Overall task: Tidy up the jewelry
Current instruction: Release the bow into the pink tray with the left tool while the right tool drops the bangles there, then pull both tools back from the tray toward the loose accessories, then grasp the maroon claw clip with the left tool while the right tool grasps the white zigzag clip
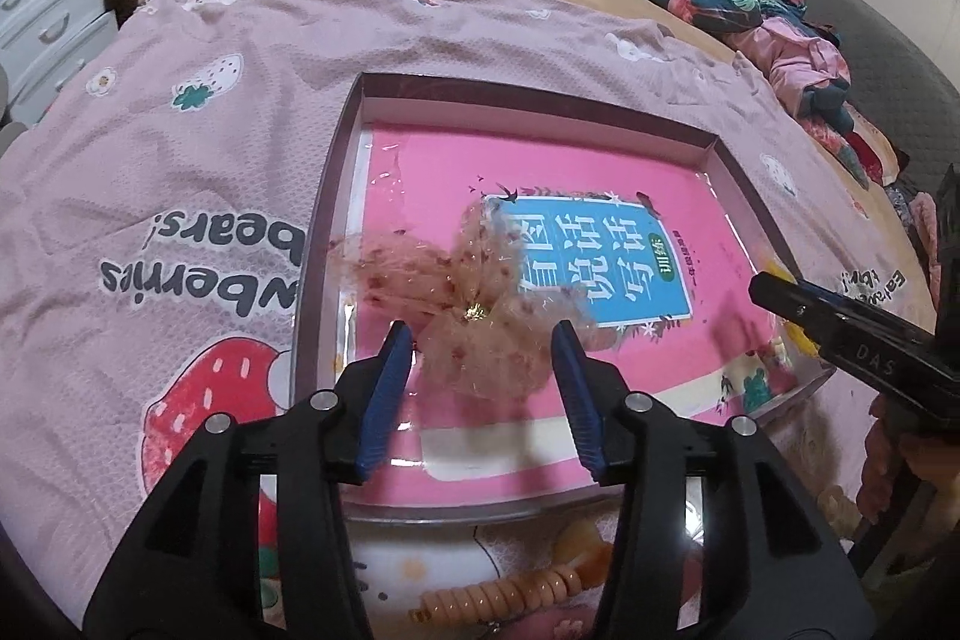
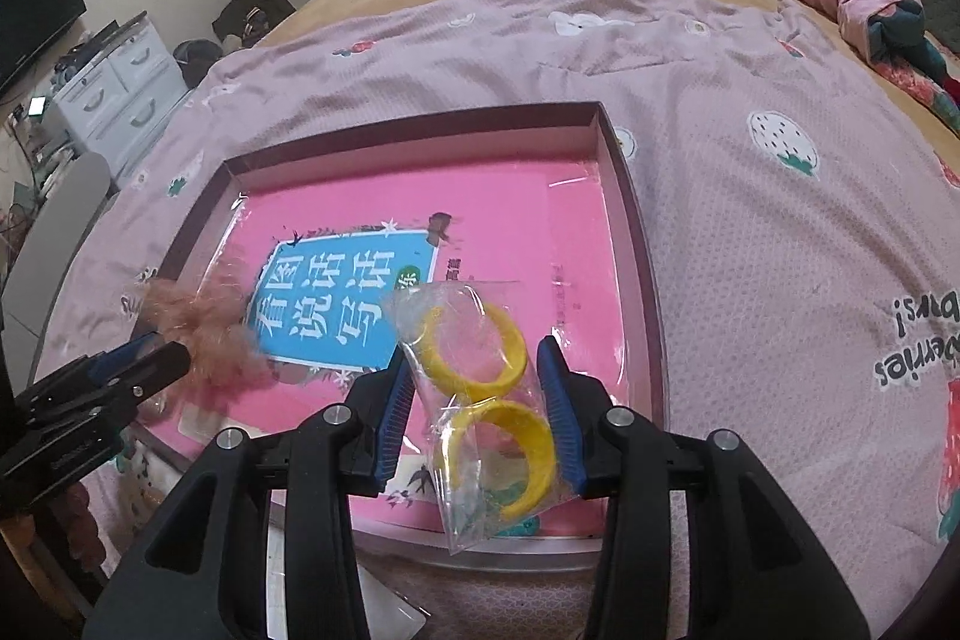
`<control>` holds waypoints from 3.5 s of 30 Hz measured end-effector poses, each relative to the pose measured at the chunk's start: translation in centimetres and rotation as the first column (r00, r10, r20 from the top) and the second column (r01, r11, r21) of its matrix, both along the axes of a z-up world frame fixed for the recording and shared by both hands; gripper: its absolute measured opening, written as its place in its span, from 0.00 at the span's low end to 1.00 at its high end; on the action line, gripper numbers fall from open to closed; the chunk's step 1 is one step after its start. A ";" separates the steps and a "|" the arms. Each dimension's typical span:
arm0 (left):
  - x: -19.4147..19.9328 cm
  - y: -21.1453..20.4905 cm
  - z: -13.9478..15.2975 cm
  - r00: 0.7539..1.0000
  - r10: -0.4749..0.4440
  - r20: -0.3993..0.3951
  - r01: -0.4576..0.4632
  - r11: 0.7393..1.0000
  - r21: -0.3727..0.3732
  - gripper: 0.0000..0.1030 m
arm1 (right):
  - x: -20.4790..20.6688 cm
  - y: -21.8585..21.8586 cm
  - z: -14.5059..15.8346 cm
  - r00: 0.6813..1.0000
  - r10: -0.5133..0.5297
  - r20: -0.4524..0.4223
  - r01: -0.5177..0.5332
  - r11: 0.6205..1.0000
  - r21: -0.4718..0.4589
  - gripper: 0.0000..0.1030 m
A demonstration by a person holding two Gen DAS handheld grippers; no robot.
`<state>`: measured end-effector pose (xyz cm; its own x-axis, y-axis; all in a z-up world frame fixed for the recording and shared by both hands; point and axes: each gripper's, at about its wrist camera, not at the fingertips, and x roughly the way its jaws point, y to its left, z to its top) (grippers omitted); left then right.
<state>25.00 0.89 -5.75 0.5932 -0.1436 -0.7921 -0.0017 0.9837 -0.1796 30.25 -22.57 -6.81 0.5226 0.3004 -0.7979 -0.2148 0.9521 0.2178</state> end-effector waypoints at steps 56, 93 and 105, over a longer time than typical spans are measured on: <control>-15.3 0.7 9.0 0.983 -0.023 0.182 0.014 0.998 0.053 0.89 | -19.7 -4.7 11.1 0.950 0.109 0.293 -0.108 0.994 -0.018 0.87; -11.0 -7.2 -0.5 0.904 -0.424 -0.055 0.412 0.830 0.375 0.59 | -16.5 -4.3 -1.0 0.985 0.170 0.006 -0.162 0.948 -0.273 0.86; -10.1 -9.2 -1.5 0.823 -0.553 -0.129 0.555 0.737 0.386 0.43 | -13.9 -4.9 -2.3 0.983 0.170 -0.070 -0.180 0.964 -0.195 0.81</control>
